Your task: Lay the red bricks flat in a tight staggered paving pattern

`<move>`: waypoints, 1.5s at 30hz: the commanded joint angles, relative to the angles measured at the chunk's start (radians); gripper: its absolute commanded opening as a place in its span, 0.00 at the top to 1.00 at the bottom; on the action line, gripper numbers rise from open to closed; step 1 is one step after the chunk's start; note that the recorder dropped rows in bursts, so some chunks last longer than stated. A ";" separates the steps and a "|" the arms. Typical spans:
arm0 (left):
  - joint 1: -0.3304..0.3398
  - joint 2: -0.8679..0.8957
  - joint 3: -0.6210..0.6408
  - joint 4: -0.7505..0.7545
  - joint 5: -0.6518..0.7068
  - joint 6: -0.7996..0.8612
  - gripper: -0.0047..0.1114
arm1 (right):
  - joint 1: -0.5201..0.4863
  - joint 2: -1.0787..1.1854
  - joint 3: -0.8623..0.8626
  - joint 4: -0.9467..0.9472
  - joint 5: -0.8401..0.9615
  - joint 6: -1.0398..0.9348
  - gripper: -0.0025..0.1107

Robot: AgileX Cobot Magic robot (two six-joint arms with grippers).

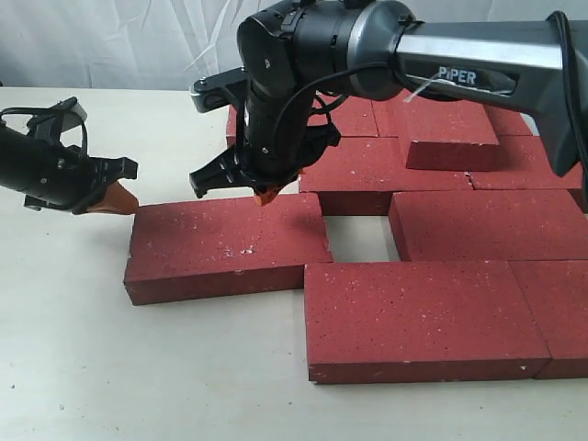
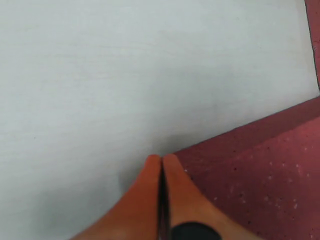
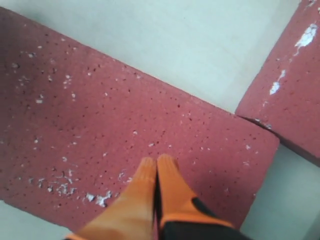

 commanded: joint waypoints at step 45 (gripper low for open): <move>-0.240 -0.050 -0.074 0.719 -0.081 -0.675 0.96 | -0.393 -0.357 0.492 0.045 -0.124 -0.042 0.99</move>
